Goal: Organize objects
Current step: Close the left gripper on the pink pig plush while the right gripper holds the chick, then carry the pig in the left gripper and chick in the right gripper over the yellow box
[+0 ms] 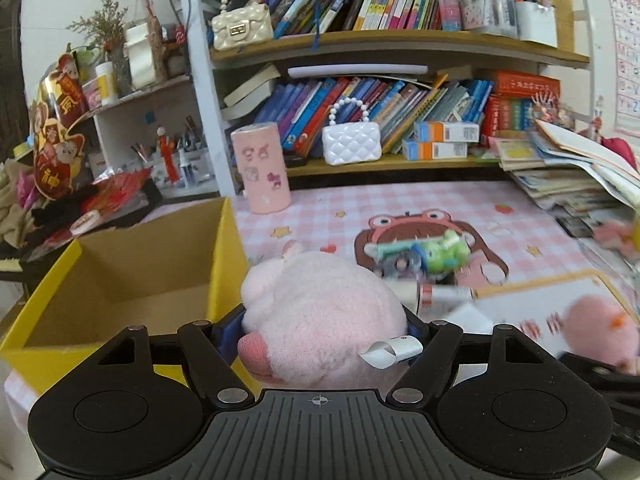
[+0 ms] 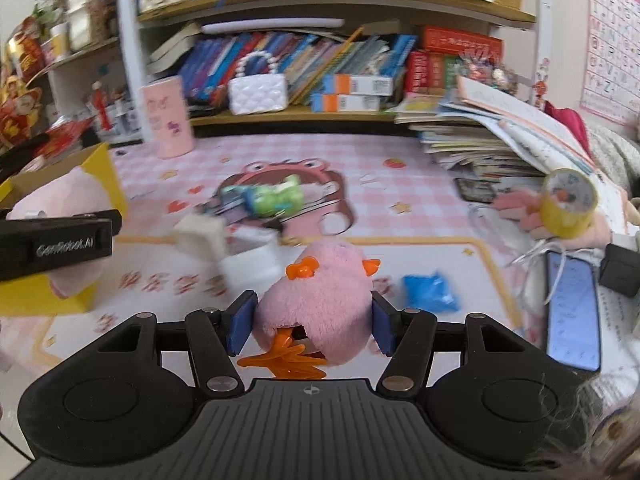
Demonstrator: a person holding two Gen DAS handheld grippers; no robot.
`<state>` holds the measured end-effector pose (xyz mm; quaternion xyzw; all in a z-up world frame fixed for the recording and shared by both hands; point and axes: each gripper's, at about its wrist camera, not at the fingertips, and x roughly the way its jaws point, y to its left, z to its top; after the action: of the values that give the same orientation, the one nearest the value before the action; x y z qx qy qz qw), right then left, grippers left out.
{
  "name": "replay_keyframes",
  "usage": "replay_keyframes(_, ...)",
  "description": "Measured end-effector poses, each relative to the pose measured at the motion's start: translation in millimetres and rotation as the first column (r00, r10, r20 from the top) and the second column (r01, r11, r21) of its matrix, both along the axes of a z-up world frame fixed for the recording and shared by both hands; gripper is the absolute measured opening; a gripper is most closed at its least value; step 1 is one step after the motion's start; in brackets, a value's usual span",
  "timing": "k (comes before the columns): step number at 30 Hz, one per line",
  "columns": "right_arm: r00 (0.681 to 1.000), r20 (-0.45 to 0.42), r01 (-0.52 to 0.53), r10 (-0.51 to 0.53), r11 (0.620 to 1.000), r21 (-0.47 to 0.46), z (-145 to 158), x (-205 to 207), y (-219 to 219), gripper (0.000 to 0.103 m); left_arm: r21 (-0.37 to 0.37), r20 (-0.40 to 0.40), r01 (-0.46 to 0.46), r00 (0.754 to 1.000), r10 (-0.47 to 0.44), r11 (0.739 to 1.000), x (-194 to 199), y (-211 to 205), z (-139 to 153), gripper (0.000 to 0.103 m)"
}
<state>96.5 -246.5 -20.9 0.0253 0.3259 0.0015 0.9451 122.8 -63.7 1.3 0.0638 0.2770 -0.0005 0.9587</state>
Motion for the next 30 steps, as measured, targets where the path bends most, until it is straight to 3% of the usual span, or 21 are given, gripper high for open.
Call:
replay_keyframes(5, 0.998, -0.020, -0.055, 0.055, 0.998, 0.012, -1.6, -15.3, 35.0, 0.056, -0.038, -0.032, -0.021, 0.999, 0.019, 0.999, -36.9, 33.4, -2.4, 0.075)
replay_keyframes(13, 0.982, -0.077, -0.167, 0.170, 0.985, 0.046, -11.3, -31.5, 93.2, 0.056, -0.086, -0.106, -0.138, 0.986, 0.128, 0.987, -74.3, 96.3, -15.3, 0.075)
replay_keyframes(20, 0.961, -0.064, -0.270, 0.270, 0.963, 0.012, -9.3, -40.9, 132.1, 0.056, -0.134, -0.126, -0.211, 0.973, 0.195, 0.968, -89.5, 132.4, -20.1, 0.075)
replay_keyframes(30, 0.937, -0.058, -0.346, 0.345, 0.938, -0.008, -8.2, -46.7, 172.1, 0.056, -0.184, -0.116, -0.215, 0.974, 0.196, 0.959, -101.7, 160.2, -15.9, 0.075)
